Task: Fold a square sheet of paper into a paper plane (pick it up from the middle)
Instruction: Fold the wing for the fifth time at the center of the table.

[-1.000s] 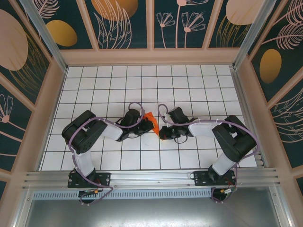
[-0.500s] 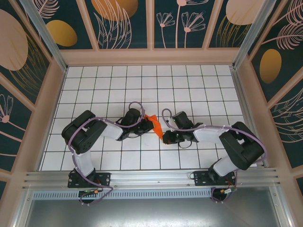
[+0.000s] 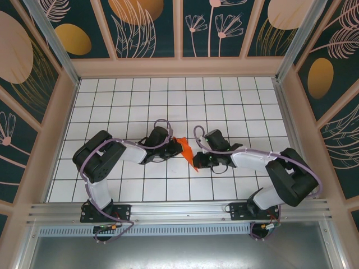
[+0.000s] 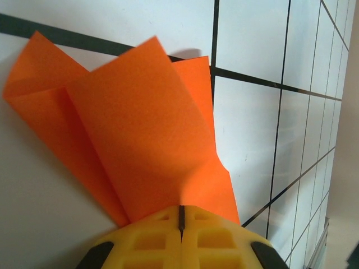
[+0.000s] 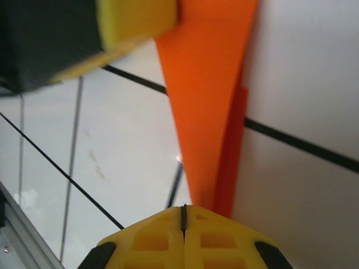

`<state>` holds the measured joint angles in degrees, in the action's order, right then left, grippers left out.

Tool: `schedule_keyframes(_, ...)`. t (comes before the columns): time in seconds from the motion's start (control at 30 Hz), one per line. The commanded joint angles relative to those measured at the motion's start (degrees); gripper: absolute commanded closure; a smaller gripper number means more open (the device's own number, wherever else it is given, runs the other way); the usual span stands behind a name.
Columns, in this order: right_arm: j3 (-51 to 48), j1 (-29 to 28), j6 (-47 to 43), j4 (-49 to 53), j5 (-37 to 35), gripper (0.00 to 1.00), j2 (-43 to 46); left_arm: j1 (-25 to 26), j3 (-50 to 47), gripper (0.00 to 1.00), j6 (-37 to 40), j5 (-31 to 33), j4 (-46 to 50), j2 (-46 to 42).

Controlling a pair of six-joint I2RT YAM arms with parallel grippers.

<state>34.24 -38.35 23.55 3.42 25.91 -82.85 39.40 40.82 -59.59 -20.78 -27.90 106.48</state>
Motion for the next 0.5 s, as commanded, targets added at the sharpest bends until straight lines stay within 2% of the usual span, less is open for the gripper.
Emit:
schedule_keyframes(0.0, 2.7, -0.1, 0.9, -1.9, -1.3, 0.94, -0.6, -0.9, -1.3, 1.00, 4.1, 12.3, 11.6, 5.6)
schedule_keyframes(0.33, 5.8, 1.2, -0.8, -5.7, -0.7, 0.94, -11.4, -1.0, 1.9, 1.00, 5.0, 15.8, 14.3, 0.5)
schedule_keyframes(0.47, 8.3, 1.7, -2.3, -5.6, -1.2, 0.95, -15.3, -1.7, 3.0, 1.00, 6.8, 15.1, 13.8, -2.3)
